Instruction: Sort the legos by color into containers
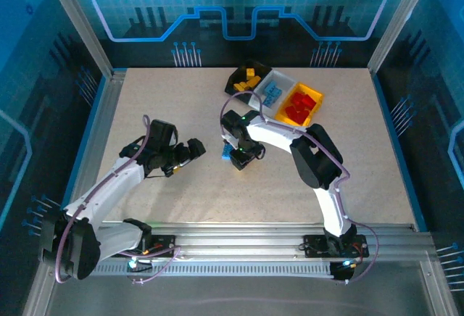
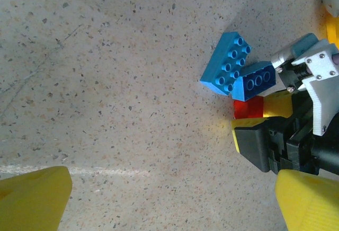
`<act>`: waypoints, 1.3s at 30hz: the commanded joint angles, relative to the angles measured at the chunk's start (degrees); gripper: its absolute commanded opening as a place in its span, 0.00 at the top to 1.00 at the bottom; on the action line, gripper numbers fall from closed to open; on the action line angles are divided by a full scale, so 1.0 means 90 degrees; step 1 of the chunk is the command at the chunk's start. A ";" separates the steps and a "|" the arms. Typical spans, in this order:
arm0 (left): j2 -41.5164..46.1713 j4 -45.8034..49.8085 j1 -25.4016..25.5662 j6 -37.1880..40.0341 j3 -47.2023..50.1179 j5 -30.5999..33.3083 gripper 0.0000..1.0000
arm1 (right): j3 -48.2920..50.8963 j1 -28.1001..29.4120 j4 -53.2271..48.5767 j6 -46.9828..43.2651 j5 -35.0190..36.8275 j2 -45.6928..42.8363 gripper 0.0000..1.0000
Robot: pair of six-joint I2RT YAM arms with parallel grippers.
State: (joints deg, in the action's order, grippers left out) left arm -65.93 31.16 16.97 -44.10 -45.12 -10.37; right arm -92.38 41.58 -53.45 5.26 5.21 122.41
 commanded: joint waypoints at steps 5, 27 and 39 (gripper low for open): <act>-0.0056 -0.0009 -0.0053 -0.0159 0.0077 -0.0184 0.01 | 0.0007 -0.0116 -0.0147 0.0116 0.0116 -0.0347 0.59; -0.1267 0.0497 0.0520 0.0737 -0.1017 -0.0193 0.01 | -0.1523 -0.4049 -0.0193 0.1386 -0.0987 -0.0170 0.62; -0.1532 0.0549 0.0831 0.0791 -0.1163 -0.0161 0.01 | -0.2675 -0.4251 -0.0438 0.1709 -0.1126 0.0796 0.51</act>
State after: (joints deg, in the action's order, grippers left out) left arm -79.05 34.26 24.18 -38.57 -54.61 -12.25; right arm -114.76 3.33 -55.00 19.00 -3.62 128.20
